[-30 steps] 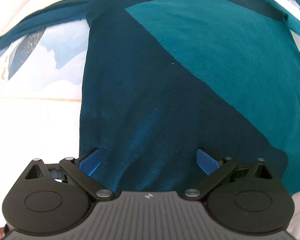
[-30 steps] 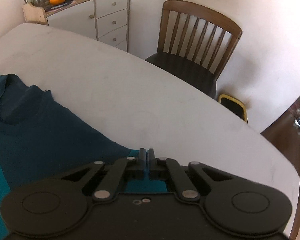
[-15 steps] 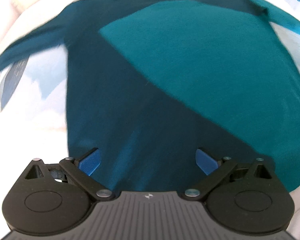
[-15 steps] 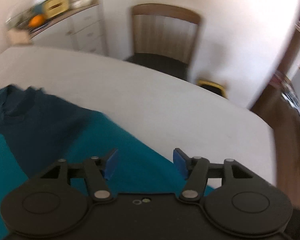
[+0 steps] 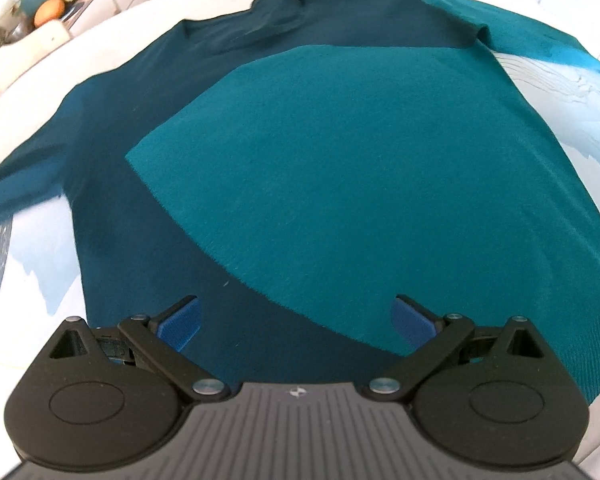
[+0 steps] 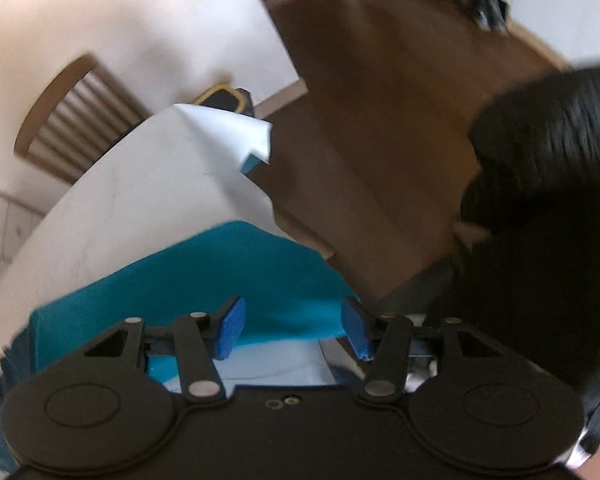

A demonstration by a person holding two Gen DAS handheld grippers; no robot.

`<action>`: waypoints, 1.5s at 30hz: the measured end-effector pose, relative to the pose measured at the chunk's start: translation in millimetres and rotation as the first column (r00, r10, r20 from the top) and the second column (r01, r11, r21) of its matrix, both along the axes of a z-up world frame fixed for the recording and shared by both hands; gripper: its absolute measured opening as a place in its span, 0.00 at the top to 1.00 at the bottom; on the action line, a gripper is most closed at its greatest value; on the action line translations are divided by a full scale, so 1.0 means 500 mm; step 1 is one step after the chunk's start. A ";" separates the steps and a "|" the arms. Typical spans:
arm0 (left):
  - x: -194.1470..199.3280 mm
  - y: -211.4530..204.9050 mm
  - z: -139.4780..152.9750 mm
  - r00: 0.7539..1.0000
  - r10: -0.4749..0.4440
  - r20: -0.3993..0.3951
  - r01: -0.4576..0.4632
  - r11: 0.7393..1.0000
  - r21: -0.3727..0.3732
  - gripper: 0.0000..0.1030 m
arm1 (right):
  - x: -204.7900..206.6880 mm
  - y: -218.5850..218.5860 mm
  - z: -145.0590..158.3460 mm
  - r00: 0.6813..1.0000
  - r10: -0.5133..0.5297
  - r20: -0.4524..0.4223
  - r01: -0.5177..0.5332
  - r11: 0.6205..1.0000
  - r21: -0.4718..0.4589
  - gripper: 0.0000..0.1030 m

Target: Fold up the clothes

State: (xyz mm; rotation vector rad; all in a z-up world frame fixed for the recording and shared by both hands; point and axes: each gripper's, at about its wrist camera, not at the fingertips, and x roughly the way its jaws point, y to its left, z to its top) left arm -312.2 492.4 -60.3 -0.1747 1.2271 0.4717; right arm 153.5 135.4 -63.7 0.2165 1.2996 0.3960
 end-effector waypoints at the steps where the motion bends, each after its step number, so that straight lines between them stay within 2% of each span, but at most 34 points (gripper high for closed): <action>1: 0.000 -0.002 -0.001 1.000 -0.005 -0.005 0.005 1.000 0.003 0.01 | -0.004 -0.008 -0.010 1.000 -0.017 -0.023 0.017 1.000 0.015 0.00; 7: 0.001 -0.018 -0.003 1.000 -0.019 -0.024 0.020 1.000 0.014 0.01 | -0.017 -0.050 -0.067 0.977 -0.137 -0.164 0.158 0.980 0.118 0.00; 11: -0.002 -0.024 -0.003 0.999 -0.015 -0.028 0.016 1.000 0.018 0.01 | -0.011 -0.068 -0.096 0.930 -0.237 -0.283 0.306 0.923 0.232 0.00; 14: -0.003 -0.029 -0.002 0.999 -0.015 -0.029 0.015 1.000 0.021 0.01 | -0.007 -0.075 -0.121 0.881 -0.321 -0.348 0.419 0.870 0.260 0.00; 16: -0.004 -0.032 -0.002 0.999 -0.015 -0.030 0.016 1.000 0.025 0.01 | -0.007 -0.076 -0.130 0.860 -0.361 -0.360 0.464 0.848 0.258 0.00; 18: -0.004 -0.034 -0.002 0.999 -0.014 -0.030 0.015 0.999 0.030 0.01 | -0.007 -0.067 -0.123 0.873 -0.370 -0.319 0.456 0.850 0.264 0.00; 20: -0.004 -0.035 -0.002 1.000 -0.012 -0.029 0.013 0.999 0.035 0.01 | -0.011 -0.049 -0.095 0.909 -0.358 -0.216 0.404 0.883 0.239 0.00; 22: -0.005 -0.034 -0.002 1.000 -0.008 -0.027 0.009 0.999 0.038 0.01 | -0.021 -0.015 -0.058 0.948 -0.313 -0.057 0.318 0.932 0.175 0.00; 25: -0.006 -0.032 -0.003 1.000 0.001 -0.020 0.000 0.999 0.042 0.01 | -0.055 0.063 0.003 0.974 -0.135 0.185 0.125 0.990 0.061 0.00; 26: -0.007 -0.031 -0.003 1.000 0.003 -0.017 -0.003 0.999 0.043 0.01 | -0.070 0.092 0.023 0.966 -0.056 0.254 0.051 0.998 0.025 0.00; 28: -0.009 -0.031 -0.001 1.000 0.006 -0.011 -0.006 0.999 0.049 0.01 | -0.107 0.156 0.050 0.927 0.111 0.359 -0.101 0.994 -0.046 0.00; 30: -0.009 -0.029 0.002 1.000 0.010 -0.003 -0.010 0.998 0.058 0.01 | -0.156 0.226 0.059 0.849 0.293 0.439 -0.254 0.956 -0.147 0.00; 32: -0.011 -0.027 0.005 1.000 0.014 0.007 -0.014 0.998 0.067 0.01 | -0.207 0.292 0.048 0.761 0.451 0.467 -0.376 0.892 -0.249 0.00; 33: -0.012 -0.025 0.008 1.000 0.016 0.014 -0.017 0.997 0.071 0.01 | -0.229 0.318 0.037 0.726 0.508 0.463 -0.420 0.861 -0.287 0.00; 34: -0.014 -0.023 0.010 1.000 0.019 0.020 -0.020 0.997 0.074 0.01 | -0.247 0.341 0.024 0.701 0.551 0.453 -0.451 0.834 -0.317 0.00; 36: -0.018 -0.017 0.016 0.999 0.020 0.032 -0.023 0.997 0.079 0.01 | -0.266 0.371 -0.007 0.683 0.598 0.420 -0.483 0.801 -0.354 0.00; 38: -0.025 -0.002 0.021 0.999 0.020 0.045 -0.024 0.997 0.078 0.01 | -0.267 0.381 -0.031 0.696 0.603 0.390 -0.482 0.795 -0.368 0.00; 40: -0.032 0.015 0.026 0.998 0.020 0.058 -0.024 0.997 0.077 0.01 | -0.264 0.378 -0.034 0.714 0.587 0.381 -0.473 0.806 -0.355 0.00; 42: -0.039 0.032 0.031 0.997 0.020 0.070 -0.025 0.997 0.075 0.01 | -0.257 0.370 -0.019 0.748 0.550 0.372 -0.457 0.833 -0.312 0.00; 45: -0.050 0.064 0.038 0.995 0.024 0.094 -0.031 0.997 0.074 0.01 | -0.254 0.362 0.028 0.773 0.502 0.388 -0.445 0.865 -0.233 0.00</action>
